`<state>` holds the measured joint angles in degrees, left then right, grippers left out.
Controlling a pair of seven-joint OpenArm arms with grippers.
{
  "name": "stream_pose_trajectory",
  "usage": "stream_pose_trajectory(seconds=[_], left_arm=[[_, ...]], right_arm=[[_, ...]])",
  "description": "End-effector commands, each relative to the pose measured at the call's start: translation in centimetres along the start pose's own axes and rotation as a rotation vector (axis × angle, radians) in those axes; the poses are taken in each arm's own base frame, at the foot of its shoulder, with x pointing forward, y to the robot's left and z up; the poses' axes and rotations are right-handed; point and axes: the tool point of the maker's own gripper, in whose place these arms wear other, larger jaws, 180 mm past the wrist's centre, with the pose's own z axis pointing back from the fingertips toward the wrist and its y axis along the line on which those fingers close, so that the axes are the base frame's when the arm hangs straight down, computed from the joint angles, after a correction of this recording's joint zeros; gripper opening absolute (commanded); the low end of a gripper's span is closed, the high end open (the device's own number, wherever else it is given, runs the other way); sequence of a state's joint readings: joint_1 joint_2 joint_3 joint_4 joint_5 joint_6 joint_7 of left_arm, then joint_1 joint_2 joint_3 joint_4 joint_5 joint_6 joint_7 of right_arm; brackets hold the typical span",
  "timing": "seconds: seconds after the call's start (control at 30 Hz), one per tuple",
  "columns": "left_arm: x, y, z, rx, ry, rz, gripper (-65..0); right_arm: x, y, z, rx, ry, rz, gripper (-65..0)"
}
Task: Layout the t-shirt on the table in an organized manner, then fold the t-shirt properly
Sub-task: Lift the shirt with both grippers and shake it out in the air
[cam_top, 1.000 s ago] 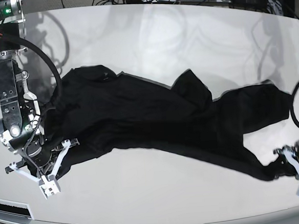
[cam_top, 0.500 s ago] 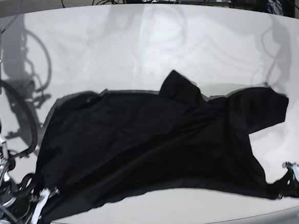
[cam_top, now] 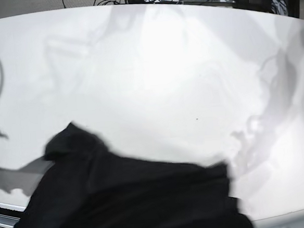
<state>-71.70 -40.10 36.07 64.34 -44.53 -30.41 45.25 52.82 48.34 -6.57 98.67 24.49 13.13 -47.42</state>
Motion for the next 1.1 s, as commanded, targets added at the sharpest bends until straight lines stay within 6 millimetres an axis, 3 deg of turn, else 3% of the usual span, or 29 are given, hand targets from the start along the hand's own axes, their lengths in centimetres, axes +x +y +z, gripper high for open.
stream_pose_trajectory(seconds=[0.0, 0.1, 0.17, 0.33, 0.5, 0.6, 0.7, 0.93, 0.97, 1.07], left_arm=[[3.7, 1.4, 1.2, 0.036, -0.097, 0.001, -65.0], [2.9, 0.8, 0.0, -0.006, -0.064, 0.077, -65.0], [1.7, 0.2, -0.3, -0.051, -0.019, 0.132, -65.0], [-0.7, -1.4, -0.2, -0.198, 0.044, 0.232, -65.0], [-1.7, -2.4, 0.0, -0.274, 0.08, 0.273, -65.0], [-2.0, -4.1, 0.6, -0.369, 0.112, 0.285, -65.0], [-2.1, -6.4, 1.7, -0.507, 0.148, 0.297, -65.0], [-1.9, -6.5, 1.6, -0.503, 0.155, 0.326, -65.0], [-2.2, -6.8, 1.5, -0.507, 0.16, 0.328, -65.0], [-5.7, -9.3, 0.3, -0.558, 0.223, 0.37, -65.0]], right_arm=[[3.1, -2.9, 1.0, -0.064, -0.079, -0.004, -65.0], [4.7, -3.6, 1.9, -0.008, -0.103, -0.033, -65.0], [4.0, -3.1, 2.1, 0.037, -0.071, -0.022, -65.0], [-0.8, 1.1, 1.6, 0.186, 0.058, 0.018, -65.0], [-5.4, 5.2, 1.7, 0.296, 0.161, 0.005, -65.0], [-7.4, 7.4, 2.3, 0.384, 0.209, 0.015, -65.0], [-9.3, 10.4, 3.8, 0.534, 0.269, 0.01, -65.0], [-13.2, 18.4, 10.2, 0.989, 0.384, -0.034, -65.0], [-13.8, 19.2, 10.7, 1.017, 0.403, -0.044, -65.0], [-16.3, 21.2, 12.4, 1.07, 0.477, -0.068, -65.0]])
